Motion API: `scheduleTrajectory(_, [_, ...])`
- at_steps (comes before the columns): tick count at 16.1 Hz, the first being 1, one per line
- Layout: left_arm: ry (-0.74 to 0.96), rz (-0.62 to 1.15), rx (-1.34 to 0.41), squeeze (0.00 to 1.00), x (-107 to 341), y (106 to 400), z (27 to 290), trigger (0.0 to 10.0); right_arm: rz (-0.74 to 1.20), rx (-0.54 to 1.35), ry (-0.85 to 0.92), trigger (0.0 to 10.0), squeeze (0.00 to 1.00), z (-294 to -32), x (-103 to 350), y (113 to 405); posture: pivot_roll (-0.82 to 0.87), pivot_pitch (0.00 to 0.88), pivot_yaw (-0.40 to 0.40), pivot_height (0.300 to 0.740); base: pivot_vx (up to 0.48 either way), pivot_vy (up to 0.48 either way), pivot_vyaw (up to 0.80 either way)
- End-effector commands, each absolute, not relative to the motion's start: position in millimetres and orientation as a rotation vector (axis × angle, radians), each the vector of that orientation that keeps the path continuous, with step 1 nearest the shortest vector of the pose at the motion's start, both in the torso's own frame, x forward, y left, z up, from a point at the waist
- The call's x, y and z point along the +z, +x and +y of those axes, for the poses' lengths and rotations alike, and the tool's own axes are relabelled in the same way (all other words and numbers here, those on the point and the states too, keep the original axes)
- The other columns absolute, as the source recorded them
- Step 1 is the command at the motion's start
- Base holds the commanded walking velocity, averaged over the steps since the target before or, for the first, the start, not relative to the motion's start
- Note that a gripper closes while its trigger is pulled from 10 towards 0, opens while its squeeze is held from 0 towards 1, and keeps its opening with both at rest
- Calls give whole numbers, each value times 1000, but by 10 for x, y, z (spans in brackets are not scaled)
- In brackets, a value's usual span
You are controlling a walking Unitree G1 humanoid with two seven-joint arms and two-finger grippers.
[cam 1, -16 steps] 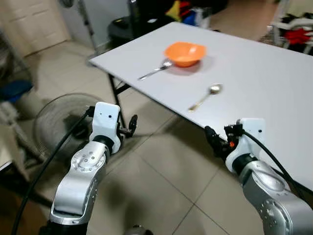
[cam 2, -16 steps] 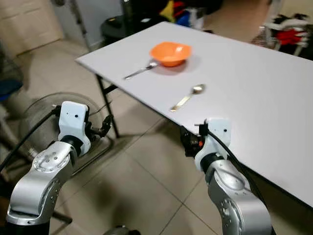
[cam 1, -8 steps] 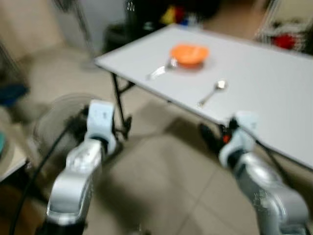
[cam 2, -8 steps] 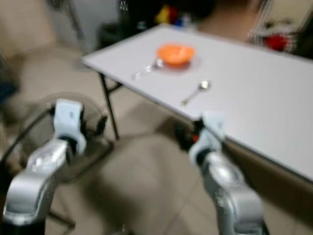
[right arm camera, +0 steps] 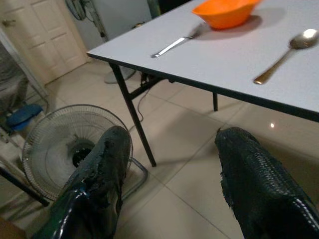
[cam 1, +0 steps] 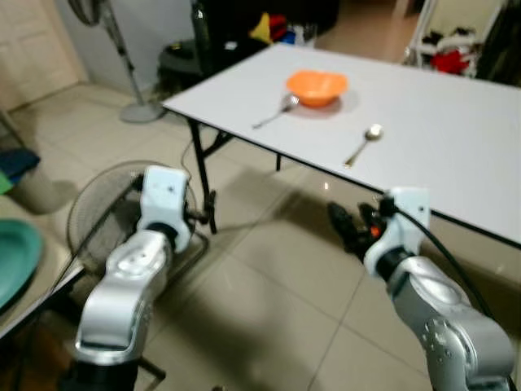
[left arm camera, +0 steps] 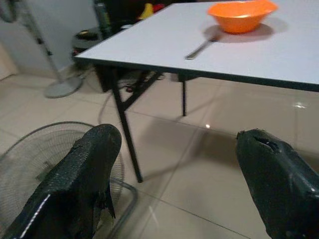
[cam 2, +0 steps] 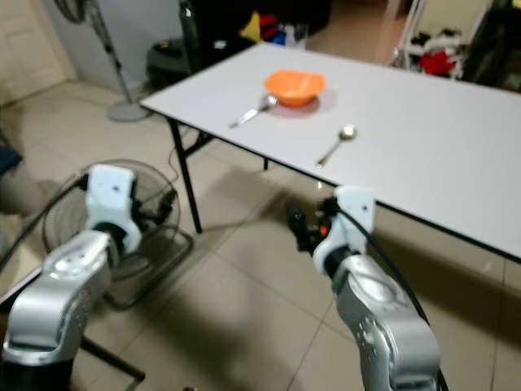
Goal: Setting the table
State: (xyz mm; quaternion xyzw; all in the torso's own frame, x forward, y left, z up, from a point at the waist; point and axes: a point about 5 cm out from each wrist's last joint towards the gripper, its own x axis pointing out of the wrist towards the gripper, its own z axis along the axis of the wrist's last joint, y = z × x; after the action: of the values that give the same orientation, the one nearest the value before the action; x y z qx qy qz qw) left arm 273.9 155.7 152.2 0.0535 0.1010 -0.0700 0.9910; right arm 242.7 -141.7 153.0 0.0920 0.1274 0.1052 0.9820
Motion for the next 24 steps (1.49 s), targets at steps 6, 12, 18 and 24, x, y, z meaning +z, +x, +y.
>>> scheduleTrajectory(6, [104, 207, -114, 0, 1530, 2681, 1615, 10000, 259, 244, 175, 10000, 0, -1408, 1548, 2459, 40, 0, 66, 740, 0, 316, 0])
scheduleTrajectory(12, [103, 202, -92, 0, 1537, 2637, 1648, 10000, 263, 270, 171, 10000, 0, -1374, 1545, 2461, 51, 0, 58, 740, 0, 201, 0])
scheduleTrajectory(18, [122, 163, -85, 0, 1607, 2616, 1656, 10000, 245, 292, 151, 10000, 0, -1355, 1570, 2474, 63, 0, 56, 740, 0, 0, 365])
scheduleTrajectory(24, [131, 144, -94, 0, 1658, 2633, 1666, 10000, 234, 311, 140, 10000, 0, -1336, 1576, 2512, 72, 0, 54, 740, 146, 0, 800])
